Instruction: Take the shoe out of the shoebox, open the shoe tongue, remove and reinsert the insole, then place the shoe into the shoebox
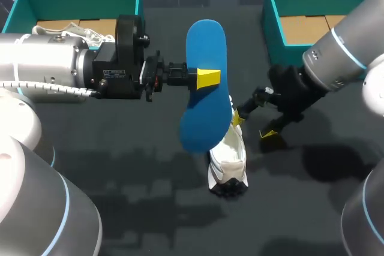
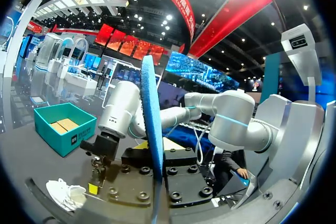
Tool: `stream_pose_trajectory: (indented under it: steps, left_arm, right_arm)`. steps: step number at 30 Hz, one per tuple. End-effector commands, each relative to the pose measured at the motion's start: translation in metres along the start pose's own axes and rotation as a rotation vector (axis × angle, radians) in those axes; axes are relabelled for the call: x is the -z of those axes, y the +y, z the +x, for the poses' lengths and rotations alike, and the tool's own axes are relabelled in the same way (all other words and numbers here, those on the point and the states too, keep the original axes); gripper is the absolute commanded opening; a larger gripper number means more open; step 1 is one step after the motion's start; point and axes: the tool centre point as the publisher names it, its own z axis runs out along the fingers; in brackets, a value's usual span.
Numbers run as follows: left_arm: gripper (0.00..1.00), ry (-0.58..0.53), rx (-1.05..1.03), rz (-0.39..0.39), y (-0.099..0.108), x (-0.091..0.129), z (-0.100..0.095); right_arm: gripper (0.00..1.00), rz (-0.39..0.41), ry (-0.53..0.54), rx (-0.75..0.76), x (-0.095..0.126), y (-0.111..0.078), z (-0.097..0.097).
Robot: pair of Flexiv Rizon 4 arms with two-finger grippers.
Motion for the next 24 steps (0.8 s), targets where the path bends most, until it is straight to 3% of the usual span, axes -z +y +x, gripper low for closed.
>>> stream_pose_trajectory:
  steps: [1, 10, 16, 24]
  left_arm:
    - [0.0, 0.001, -0.001, 0.002, 0.0, -0.004, -0.002]
    - [0.0, 0.001, -0.001, 0.002, 0.0, -0.004, -0.002]
    - [0.0, 0.001, -0.001, 0.002, 0.0, -0.004, -0.002]
    - [0.0, -0.039, -0.158, 0.007, -0.018, -0.004, -0.011]
  right_arm:
    - [1.0, -0.067, 0.061, -0.009, 0.027, -0.013, 0.0]
    - [1.0, -0.06, 0.248, -0.05, 0.058, 0.002, 0.025]
    - [1.0, -0.035, 0.38, 0.027, 0.07, 0.009, 0.046]
    - [1.0, -0.023, 0.379, 0.04, 0.071, 0.01, 0.052]
